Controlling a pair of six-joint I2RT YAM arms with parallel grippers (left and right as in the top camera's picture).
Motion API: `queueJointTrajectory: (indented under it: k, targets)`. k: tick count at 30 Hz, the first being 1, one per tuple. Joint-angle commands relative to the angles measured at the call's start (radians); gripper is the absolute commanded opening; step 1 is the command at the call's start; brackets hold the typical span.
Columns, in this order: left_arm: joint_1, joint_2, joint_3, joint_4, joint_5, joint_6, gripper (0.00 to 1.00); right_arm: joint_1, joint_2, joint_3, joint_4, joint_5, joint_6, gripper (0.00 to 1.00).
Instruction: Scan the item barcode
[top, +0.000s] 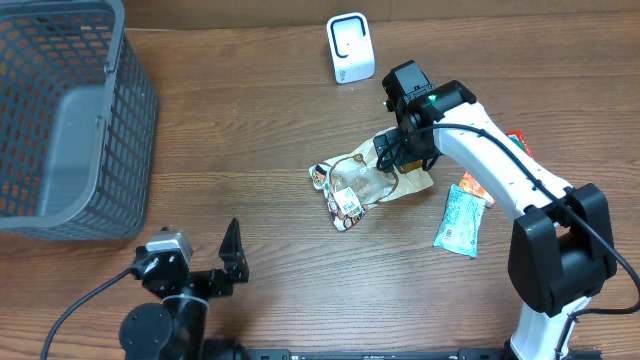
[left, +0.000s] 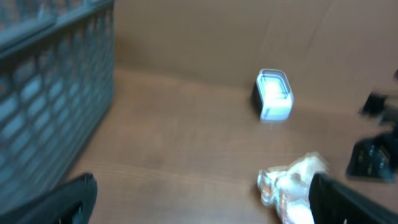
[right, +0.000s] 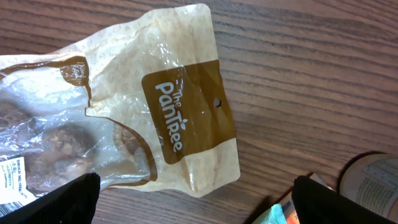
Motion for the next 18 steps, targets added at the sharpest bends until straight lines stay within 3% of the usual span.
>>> queueJointTrajectory:
  k: [1,8,18]
  targets:
    - [0.004,-0.075,-0.134,0.184,0.074,0.022,1.0,-0.004,0.003,-0.008,0.003,0.011,0.004,1.0]
    - [0.005,-0.166,-0.346,0.528,0.096,0.018,1.0,-0.004,0.003,-0.008,0.003,0.011,0.004,1.0]
    - [0.004,-0.166,-0.519,0.735,0.088,0.018,1.0,-0.004,0.003,-0.008,0.003,0.011,0.004,1.0]
